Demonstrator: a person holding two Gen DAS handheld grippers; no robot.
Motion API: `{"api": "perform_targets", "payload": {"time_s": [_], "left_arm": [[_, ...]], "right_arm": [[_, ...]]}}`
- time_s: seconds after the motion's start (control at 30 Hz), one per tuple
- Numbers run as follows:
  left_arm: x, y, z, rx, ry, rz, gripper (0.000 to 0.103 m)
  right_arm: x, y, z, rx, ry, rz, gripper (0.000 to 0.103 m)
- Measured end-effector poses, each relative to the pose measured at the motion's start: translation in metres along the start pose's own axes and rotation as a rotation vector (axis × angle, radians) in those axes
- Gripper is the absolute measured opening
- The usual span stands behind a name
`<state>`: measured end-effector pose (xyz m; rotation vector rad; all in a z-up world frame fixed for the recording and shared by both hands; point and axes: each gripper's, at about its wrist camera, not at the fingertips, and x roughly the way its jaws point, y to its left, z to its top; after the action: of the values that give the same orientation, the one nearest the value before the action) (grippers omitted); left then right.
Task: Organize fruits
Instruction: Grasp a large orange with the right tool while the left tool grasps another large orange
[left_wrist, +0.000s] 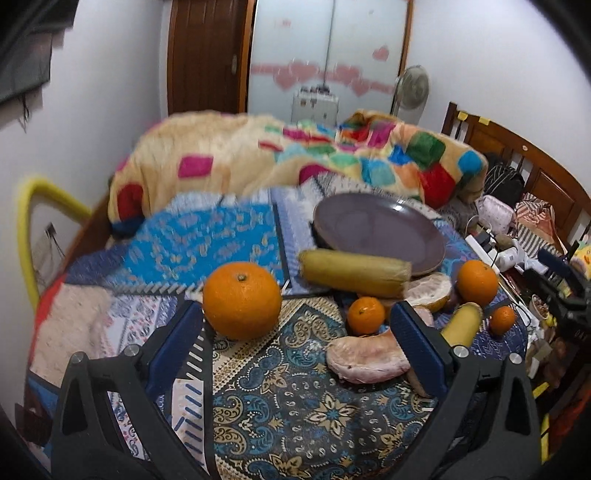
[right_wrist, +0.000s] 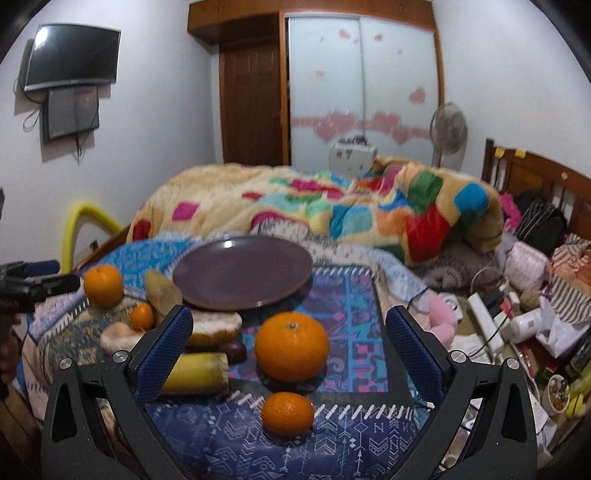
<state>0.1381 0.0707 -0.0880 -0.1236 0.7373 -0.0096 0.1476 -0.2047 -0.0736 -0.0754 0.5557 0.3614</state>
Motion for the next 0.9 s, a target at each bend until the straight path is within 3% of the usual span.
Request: {"api": "perform_targets", "payload": {"time_s": [0.13, 0.27, 0.4, 0.57, 0.67, 0.73, 0.9], "left_arm": [[0.02, 0.012, 0.006, -0.029, 0.077, 0.036, 0.103], [0.04, 0.021, 0.009, 0.007, 0.114, 0.119, 0.103], [0.062, 0.034, 0.013, -0.023, 0.214, 0.078, 0.103], [0.069, 0.038, 0.02, 0.008, 0.189, 0.087, 0.103], [0.078, 0.04, 0.022, -0.003, 0.226, 0.062, 0.103], [0.084, 0.041, 0.021, -0.01, 0.249, 0.086, 0.103], [0.096, 0.049, 0.017, -0.028, 0.28, 0.074, 0.091]], "right_arm": [[0.017, -0.006, -0.003, 0.014, 0.084, 0.051, 0.103], [0.029, -0.009, -0.001, -0.012, 0.138, 0.057, 0.101], [0.04, -0.007, -0.001, -0.031, 0.19, 0.08, 0.092], [0.056, -0.012, 0.001, -0.015, 0.242, 0.103, 0.078], [0.062, -0.011, 0.0, -0.026, 0.263, 0.104, 0.073], [0.067, -0.009, -0.002, -0.03, 0.286, 0.11, 0.072], [0.079, -0.008, -0.006, -0.033, 0.332, 0.116, 0.067]]}}
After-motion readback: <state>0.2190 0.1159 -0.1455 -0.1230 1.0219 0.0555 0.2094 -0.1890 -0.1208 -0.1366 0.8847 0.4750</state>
